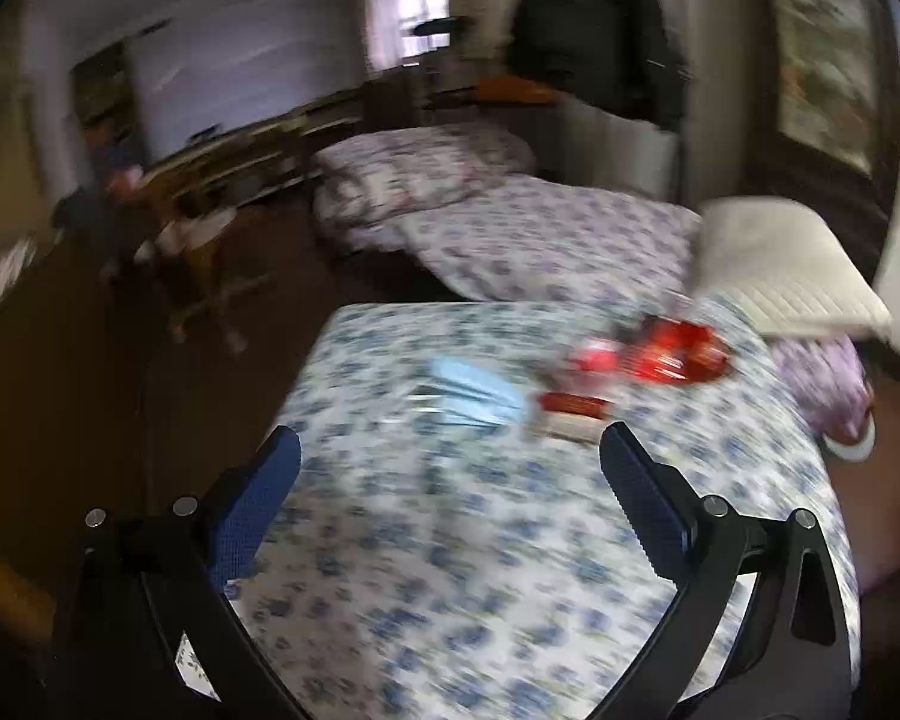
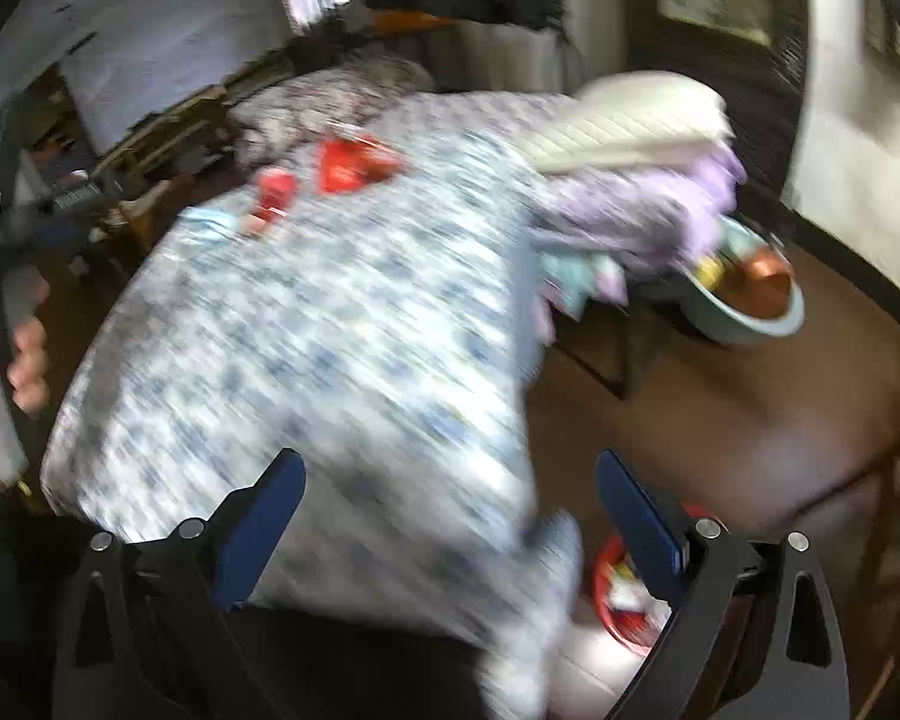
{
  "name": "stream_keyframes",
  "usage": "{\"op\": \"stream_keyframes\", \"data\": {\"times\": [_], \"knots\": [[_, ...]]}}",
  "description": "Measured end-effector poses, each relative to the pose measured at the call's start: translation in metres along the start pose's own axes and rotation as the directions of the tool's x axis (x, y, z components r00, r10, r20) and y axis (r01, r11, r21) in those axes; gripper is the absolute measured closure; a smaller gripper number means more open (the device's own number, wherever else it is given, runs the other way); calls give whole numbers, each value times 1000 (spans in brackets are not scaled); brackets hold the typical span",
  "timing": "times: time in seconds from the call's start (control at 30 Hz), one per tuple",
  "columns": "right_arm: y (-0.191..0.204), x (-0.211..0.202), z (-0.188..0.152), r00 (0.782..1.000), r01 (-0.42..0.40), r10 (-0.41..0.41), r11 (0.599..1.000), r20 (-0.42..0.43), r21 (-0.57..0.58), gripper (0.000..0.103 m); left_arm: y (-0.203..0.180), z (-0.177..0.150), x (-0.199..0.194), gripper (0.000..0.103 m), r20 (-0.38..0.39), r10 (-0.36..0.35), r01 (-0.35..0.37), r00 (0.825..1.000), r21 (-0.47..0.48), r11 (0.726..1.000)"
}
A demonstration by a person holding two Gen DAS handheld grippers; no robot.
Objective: Collect trash
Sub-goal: 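Move both tools back over the bed toward the remaining trash, then grasp the small red snack packet with the right tool while the left tool grasps the blue face mask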
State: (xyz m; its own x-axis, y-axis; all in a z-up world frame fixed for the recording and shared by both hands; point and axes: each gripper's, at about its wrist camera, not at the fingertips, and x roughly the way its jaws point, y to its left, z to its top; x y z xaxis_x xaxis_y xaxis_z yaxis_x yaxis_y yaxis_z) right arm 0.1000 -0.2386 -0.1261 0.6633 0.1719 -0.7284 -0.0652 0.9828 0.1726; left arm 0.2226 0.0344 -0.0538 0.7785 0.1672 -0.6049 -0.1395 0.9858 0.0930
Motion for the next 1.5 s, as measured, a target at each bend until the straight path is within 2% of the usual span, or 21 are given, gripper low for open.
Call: {"op": "stream_keyframes", "data": {"times": [0.1,0.2,0.43,0.6,0.7,0.8,1.07,1.33,1.43,1.5], "knots": [[40,22,28,998,-46,46,999,33,-16,6,30,2,22,7,-48,6,-10,999,-88,996],[81,54,57,996,-78,79,996,43,-35,6,46,4,28,7,-53,9,-15,999,-119,993],[133,91,79,994,-100,102,992,29,-73,6,79,5,35,7,-71,-2,-13,997,-212,977],[145,103,79,996,-82,84,989,10,-124,6,95,3,44,7,-104,-54,21,993,-295,955],[152,114,95,997,-71,73,986,7,-148,6,96,4,46,7,-111,-56,18,992,-314,949],[160,138,126,1000,-21,21,984,-4,-179,6,98,5,45,7,-115,-65,24,991,-328,944],[157,196,159,998,-21,16,998,-68,-62,6,112,0,59,7,-156,-89,21,984,-392,920],[172,227,154,997,21,-28,996,-79,-81,7,115,-2,57,7,-153,-96,25,983,-415,909],[178,229,151,997,50,-57,992,-55,-117,24,112,-2,60,7,-155,-84,15,984,-397,918],[179,225,148,997,47,-54,991,-49,-128,51,109,-2,64,7,-166,-71,2,984,-383,924]]}}
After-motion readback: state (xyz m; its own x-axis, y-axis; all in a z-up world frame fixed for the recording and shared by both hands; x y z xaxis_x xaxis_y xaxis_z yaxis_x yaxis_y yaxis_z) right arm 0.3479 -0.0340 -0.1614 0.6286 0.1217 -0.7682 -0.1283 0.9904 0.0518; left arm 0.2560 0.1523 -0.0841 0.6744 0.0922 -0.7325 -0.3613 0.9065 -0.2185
